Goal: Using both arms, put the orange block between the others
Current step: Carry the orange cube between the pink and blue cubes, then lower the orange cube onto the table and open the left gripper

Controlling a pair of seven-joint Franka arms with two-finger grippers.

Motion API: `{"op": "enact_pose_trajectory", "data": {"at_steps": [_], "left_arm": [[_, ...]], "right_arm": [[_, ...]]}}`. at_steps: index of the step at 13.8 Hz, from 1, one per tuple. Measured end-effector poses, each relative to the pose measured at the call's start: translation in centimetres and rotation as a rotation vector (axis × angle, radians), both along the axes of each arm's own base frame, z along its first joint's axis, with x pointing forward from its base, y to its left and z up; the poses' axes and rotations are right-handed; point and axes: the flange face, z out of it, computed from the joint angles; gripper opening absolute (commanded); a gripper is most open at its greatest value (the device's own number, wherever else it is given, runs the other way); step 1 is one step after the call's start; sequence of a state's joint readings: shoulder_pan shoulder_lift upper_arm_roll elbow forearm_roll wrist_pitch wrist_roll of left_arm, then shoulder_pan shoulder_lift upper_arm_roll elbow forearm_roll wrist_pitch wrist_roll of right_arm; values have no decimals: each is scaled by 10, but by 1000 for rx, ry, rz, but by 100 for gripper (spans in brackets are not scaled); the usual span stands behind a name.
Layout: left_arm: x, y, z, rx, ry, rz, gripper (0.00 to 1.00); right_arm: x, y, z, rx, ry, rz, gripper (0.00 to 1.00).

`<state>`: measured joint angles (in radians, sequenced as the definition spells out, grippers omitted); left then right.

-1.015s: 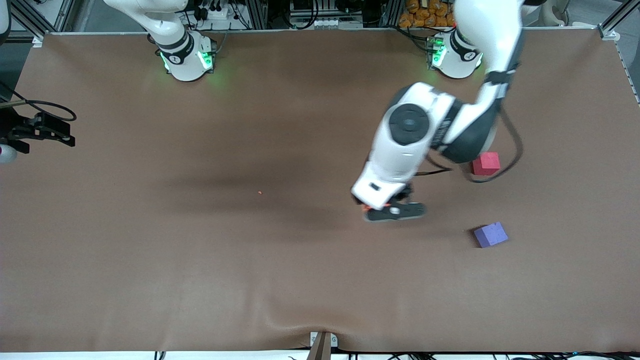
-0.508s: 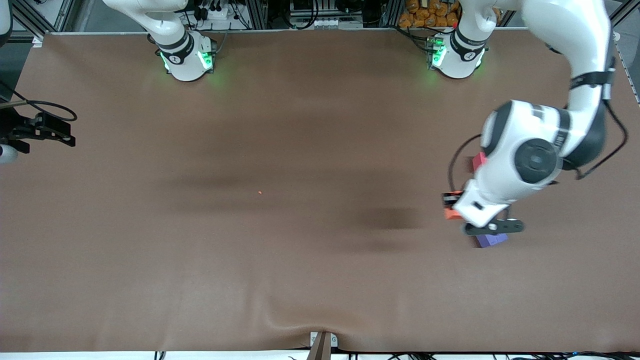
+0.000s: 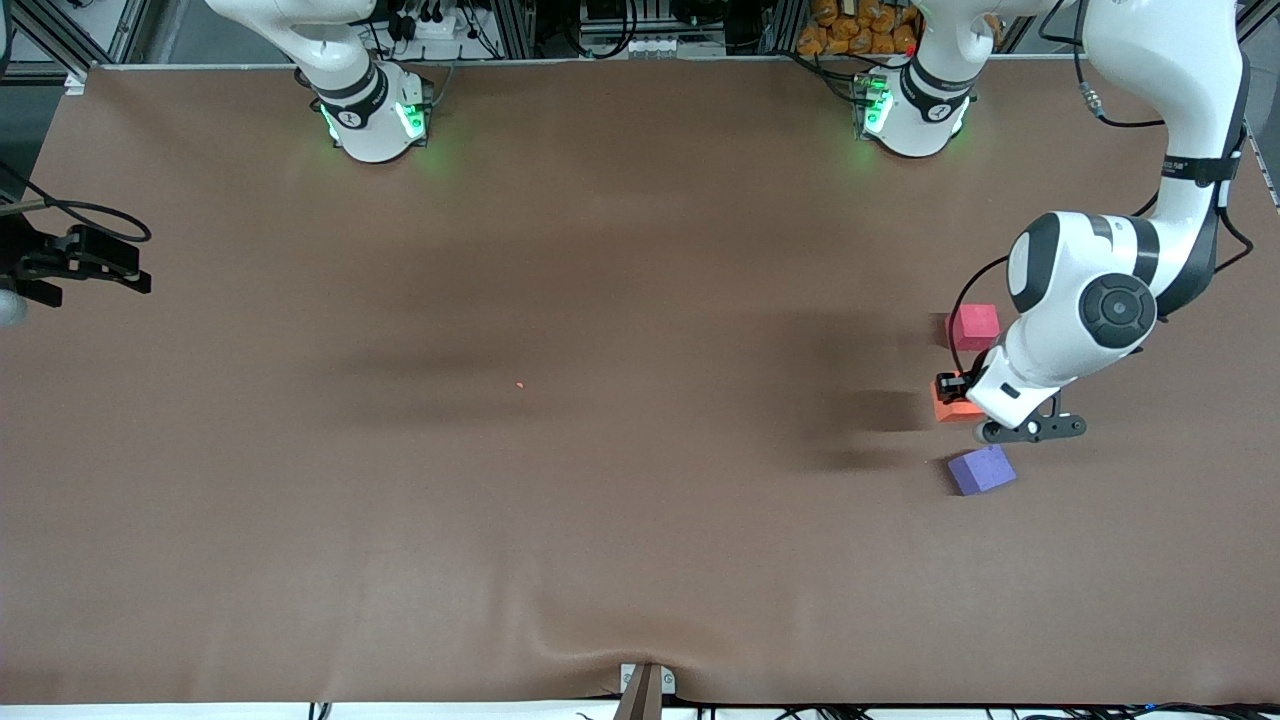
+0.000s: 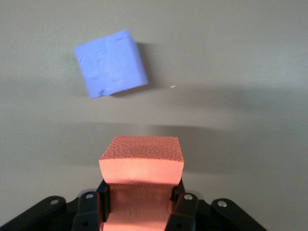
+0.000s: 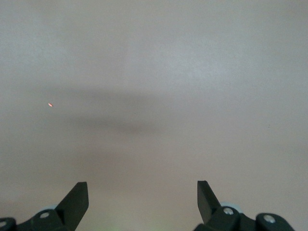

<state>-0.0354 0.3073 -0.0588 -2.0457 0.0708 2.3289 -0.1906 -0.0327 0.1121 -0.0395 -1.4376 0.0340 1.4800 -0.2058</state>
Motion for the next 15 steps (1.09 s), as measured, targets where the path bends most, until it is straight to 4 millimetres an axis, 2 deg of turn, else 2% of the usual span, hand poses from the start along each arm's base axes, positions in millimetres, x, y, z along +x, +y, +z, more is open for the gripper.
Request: {"op": "enact_pose_trajectory", "data": {"at_steps": [3,6,9,13,15], "left_arm": [[-18,56,-33,-10,-41,-42,0],[-25,87,-45,-11,-32,-85,0],[-25,87,-46,-13,-29,-91,0],[-25,78,-49,-18,-24,-106,0],[-26,74,-54,-21,-16,-112,0]], "right_arm": [[0,-4,2,-2,-7,-107,100],[0,-3,4,-6,-13,-174,100],[-9,-4,7,-6,37,-178,100],[-16,-1,34,-4,-5,-177,100],[-17,-2,38,-5,-13,-180,100]]}}
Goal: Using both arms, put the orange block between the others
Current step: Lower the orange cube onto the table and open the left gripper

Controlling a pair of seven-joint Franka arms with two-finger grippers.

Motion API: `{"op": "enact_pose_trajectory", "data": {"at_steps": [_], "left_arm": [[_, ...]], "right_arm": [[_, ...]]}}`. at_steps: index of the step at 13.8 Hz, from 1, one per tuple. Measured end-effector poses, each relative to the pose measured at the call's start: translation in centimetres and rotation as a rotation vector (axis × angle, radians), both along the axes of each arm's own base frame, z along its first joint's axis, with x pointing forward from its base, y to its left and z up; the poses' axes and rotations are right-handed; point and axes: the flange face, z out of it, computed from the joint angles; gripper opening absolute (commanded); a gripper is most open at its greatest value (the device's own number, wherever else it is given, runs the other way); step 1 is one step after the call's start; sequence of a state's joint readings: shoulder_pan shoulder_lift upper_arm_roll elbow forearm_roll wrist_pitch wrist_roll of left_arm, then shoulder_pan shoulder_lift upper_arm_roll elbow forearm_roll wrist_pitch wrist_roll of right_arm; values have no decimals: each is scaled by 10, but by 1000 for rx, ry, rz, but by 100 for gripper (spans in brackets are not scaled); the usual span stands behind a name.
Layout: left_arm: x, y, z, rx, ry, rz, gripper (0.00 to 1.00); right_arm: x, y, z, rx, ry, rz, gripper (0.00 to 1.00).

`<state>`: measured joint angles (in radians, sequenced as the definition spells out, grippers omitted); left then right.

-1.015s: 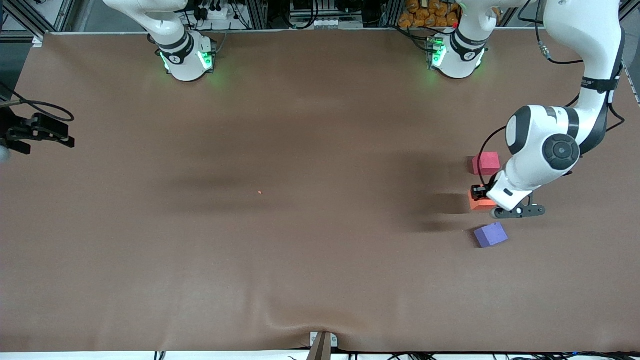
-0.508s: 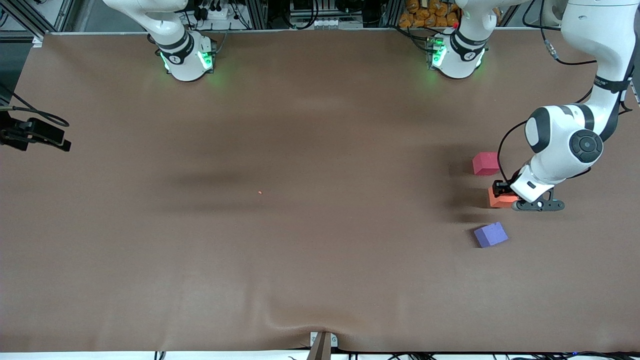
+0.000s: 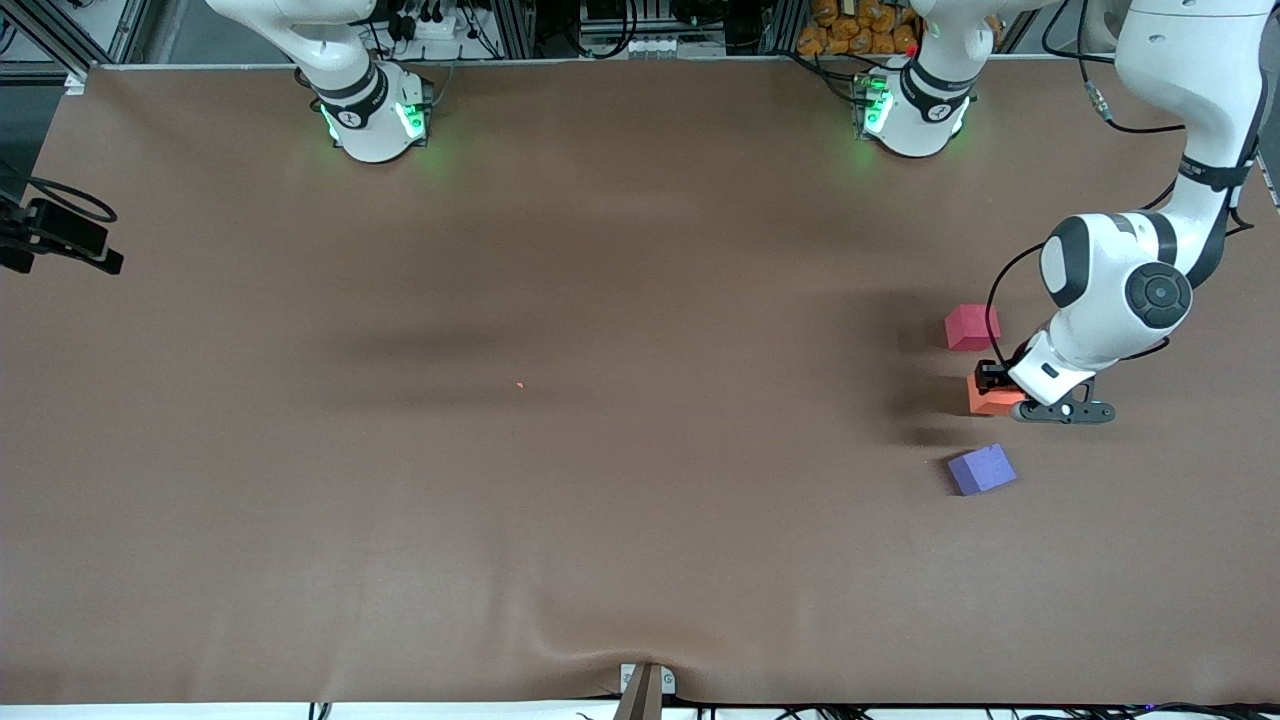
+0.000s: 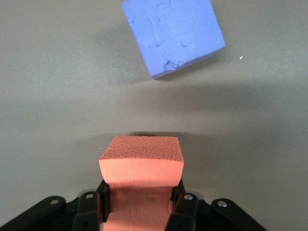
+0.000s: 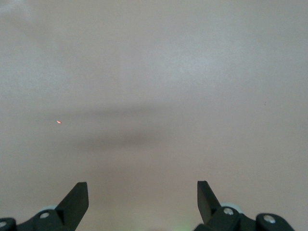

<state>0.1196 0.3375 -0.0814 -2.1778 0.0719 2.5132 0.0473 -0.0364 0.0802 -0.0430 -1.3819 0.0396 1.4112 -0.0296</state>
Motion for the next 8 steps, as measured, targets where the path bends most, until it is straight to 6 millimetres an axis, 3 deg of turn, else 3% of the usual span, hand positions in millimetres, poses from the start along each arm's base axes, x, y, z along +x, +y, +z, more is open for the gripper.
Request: {"op": "enact_pose_trajectory", "data": {"at_steps": [4,8], "left_arm": [[-1,-8,-7,-6,10,-14,0],[-2,-9,-17,-8,25,-14,0]], "right_arm": [[-7,-14,9,-1,-10,-29,100],[-13,-11,16,0,-9,-22,100]]}}
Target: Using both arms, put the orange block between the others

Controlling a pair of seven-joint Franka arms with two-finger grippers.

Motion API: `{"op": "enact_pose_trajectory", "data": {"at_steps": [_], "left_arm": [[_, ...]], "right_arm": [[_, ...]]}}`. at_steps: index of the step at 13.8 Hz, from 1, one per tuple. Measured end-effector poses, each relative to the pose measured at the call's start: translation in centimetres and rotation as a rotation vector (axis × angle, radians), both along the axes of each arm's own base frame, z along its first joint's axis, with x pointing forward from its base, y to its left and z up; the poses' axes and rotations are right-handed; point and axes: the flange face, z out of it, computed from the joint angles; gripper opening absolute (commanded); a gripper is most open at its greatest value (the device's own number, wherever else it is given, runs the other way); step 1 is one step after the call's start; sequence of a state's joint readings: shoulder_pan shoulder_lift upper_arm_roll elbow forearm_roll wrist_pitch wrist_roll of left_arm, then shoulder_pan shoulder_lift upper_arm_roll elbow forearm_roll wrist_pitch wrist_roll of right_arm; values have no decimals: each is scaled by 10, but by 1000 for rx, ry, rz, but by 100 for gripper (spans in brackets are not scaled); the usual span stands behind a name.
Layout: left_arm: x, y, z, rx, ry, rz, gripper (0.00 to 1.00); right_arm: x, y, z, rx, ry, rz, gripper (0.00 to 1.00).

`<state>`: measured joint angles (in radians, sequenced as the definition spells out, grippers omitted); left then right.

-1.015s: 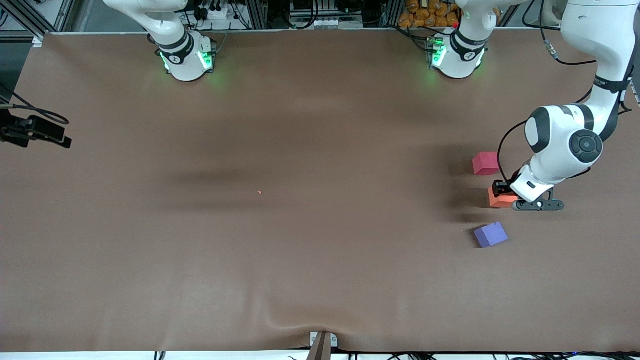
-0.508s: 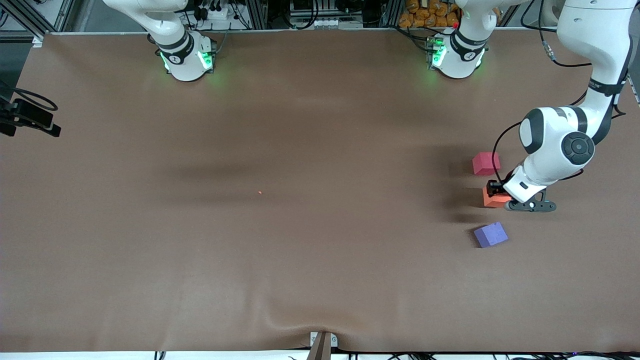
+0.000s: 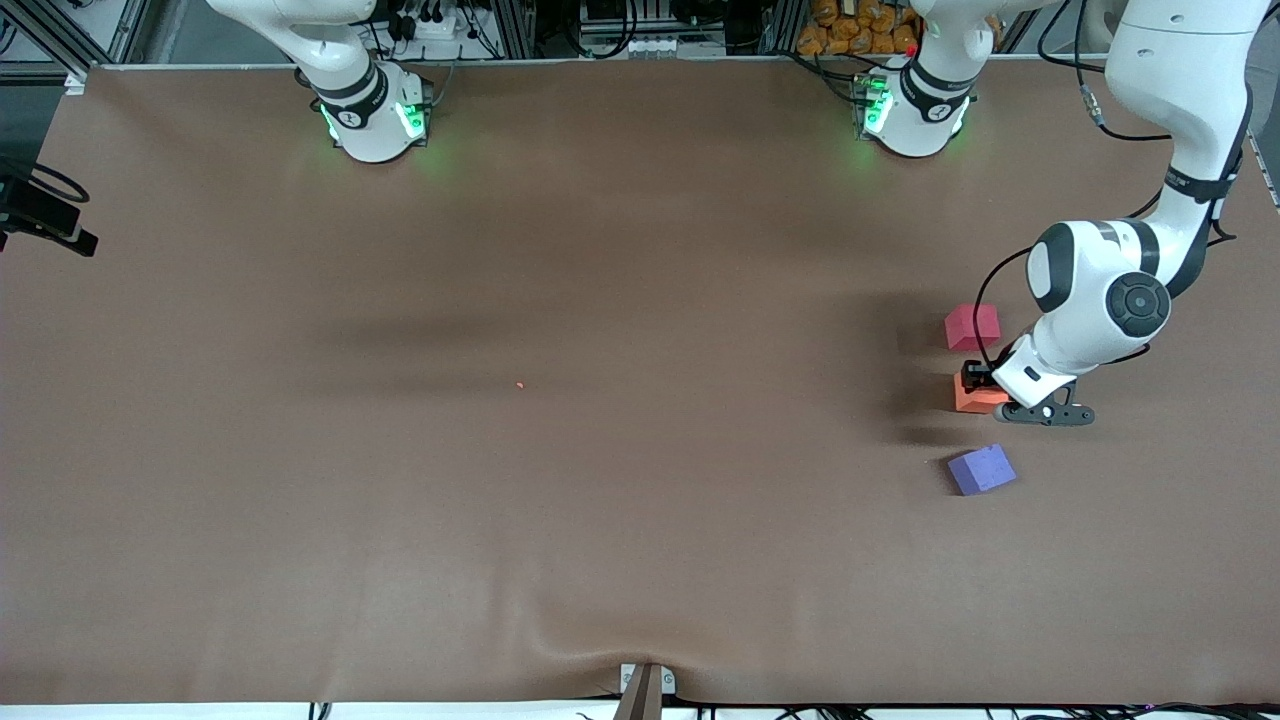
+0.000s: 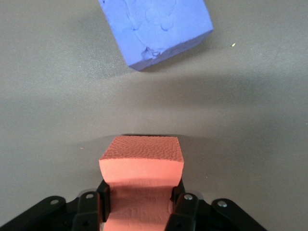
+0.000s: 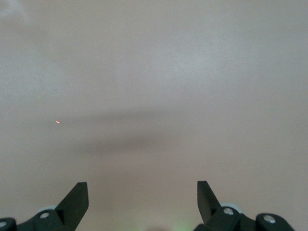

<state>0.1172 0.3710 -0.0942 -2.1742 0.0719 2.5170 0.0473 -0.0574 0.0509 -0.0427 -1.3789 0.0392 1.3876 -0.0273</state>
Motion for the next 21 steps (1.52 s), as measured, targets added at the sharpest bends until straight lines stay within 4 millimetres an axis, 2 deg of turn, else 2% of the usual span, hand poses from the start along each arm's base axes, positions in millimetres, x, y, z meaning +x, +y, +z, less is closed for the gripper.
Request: {"op": "enact_pose_trajectory", "data": {"at_steps": [6,7,8,9,14,16,19,21], "left_arm": [[4,0,-8,-3,4,0,1],[5,0,-8,-3,3,0,9],[6,0,-9,-3,2,0,35],[7,0,-9,-4,1,0,99],[13,-4,-5,-6,-11,-6,100],[20,-4,4,-6,-34,-7,100],[29,-18,39,-9,-66,-15,100],[34,-35,89,-3,-52,-6,100]], "right_arm": [[0,2,0,0,1,4,100],[0,2,0,0,1,4,100],[0,2,0,0,1,4,100],[0,2,0,0,1,4,100],[0,3,0,0,1,6,100],[0,3,0,0,1,6,100],[0,4,-1,1,2,7,100],[0,4,-1,1,2,8,100]]}}
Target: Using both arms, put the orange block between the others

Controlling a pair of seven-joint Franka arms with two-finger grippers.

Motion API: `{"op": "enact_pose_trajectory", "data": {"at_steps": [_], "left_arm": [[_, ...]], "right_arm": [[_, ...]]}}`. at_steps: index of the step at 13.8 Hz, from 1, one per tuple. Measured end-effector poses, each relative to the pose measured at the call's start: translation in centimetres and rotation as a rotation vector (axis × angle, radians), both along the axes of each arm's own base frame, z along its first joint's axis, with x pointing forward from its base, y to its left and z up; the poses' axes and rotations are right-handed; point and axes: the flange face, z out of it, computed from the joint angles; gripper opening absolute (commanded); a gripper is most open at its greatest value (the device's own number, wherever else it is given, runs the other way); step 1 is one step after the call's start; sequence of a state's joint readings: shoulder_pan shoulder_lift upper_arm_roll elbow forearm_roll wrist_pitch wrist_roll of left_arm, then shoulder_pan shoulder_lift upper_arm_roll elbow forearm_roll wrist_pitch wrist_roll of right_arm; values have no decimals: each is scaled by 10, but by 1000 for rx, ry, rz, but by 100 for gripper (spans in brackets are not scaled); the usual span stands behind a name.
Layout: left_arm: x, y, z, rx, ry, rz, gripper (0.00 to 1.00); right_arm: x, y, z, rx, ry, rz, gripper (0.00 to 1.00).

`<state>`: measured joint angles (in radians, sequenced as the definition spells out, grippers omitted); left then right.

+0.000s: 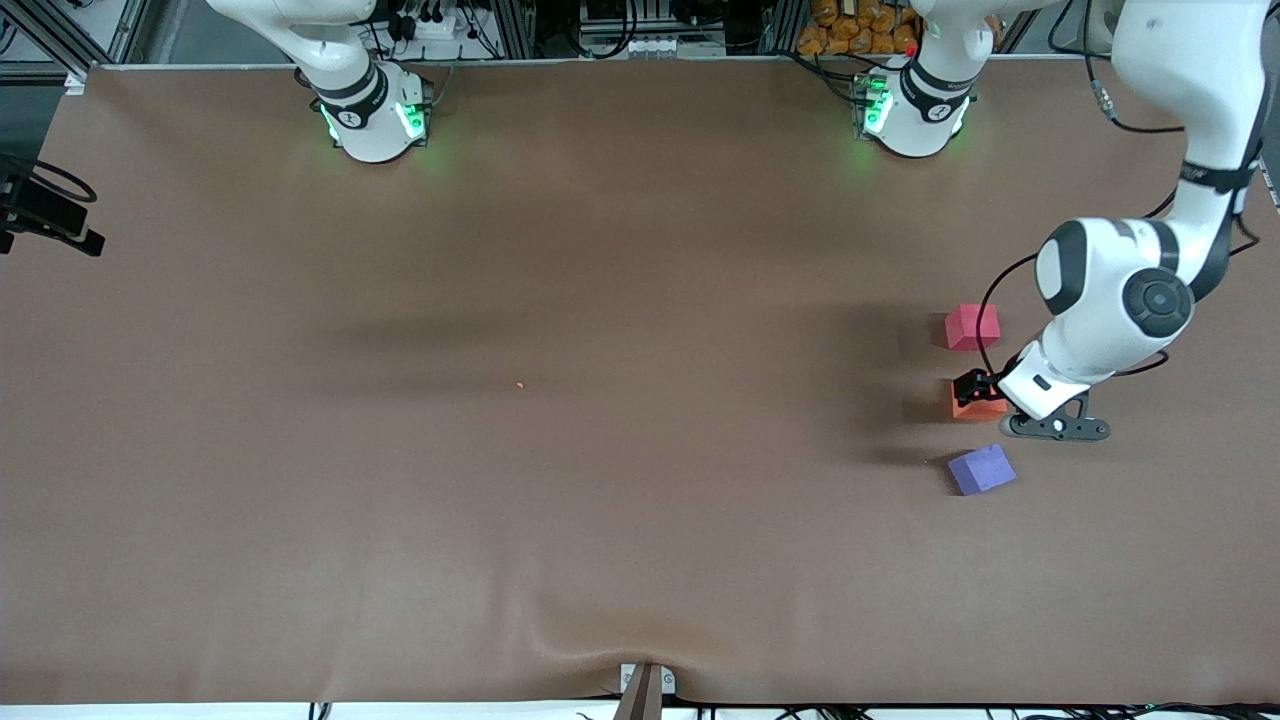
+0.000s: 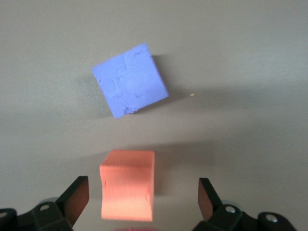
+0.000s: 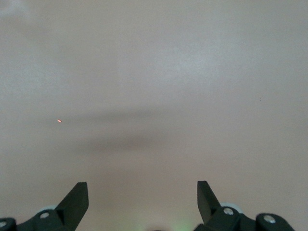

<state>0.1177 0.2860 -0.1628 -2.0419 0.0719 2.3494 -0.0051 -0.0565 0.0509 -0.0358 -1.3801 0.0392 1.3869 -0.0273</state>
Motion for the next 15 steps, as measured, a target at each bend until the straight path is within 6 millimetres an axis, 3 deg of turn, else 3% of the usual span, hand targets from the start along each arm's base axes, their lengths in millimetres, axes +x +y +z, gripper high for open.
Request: {"op": "enact_pose_trajectory", "data": {"at_steps": [2,5,7,9,11,15], "left_arm": [[6,-10,68,15,6,2,100],[15,-8,168,32,16,15,100],[24,-5,223,30,-31,24,100],[29,-3,251,27,-70,30,100],[27,-4,262,27,-49,30,100],[15,-21,301,25,-50,37,100]], "right_arm": [[0,0,0,0,0,0,100],[0,0,0,0,1,0,100],[0,0,0,0,1,0,100],[0,0,0,0,1,0,100],[0,2,-1,0,1,4,100],[1,8,-1,0,2,15,100]]}}
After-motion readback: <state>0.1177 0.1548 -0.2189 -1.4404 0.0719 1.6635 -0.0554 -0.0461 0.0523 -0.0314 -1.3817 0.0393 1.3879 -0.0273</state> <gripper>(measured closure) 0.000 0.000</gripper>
